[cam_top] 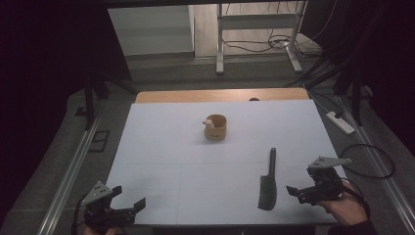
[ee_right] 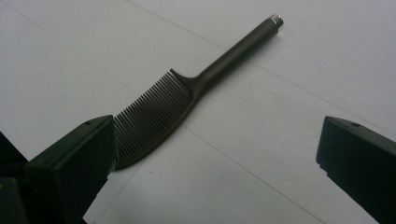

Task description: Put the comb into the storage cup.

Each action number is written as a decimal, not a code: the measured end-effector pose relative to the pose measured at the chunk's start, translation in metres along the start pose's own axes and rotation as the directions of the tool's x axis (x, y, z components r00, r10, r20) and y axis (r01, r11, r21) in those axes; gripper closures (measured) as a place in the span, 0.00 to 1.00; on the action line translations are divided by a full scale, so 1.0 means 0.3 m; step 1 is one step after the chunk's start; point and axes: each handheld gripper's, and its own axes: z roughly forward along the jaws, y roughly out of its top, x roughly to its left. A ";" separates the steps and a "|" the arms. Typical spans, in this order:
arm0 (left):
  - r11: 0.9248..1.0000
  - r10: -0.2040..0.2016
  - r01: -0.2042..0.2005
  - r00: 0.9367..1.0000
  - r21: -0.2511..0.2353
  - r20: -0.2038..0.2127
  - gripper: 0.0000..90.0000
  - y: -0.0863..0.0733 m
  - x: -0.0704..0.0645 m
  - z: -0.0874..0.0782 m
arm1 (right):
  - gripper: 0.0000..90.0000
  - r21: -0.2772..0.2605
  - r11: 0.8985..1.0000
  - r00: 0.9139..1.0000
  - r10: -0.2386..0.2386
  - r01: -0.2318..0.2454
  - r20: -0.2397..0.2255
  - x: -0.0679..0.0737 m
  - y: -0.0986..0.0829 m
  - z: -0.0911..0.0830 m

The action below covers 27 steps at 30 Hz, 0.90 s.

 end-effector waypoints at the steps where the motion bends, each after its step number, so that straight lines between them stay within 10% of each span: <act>1: 1.000 -0.001 0.001 1.000 0.000 0.001 0.00 0.000 0.000 0.000 | 0.00 -0.007 1.000 1.000 -0.003 0.003 0.000 -0.001 0.003 0.000; 27: 1.000 -0.006 0.006 1.000 -0.001 0.001 0.00 0.001 0.002 0.001 | 0.00 0.004 0.999 0.999 -0.032 0.032 -0.017 0.012 0.104 0.076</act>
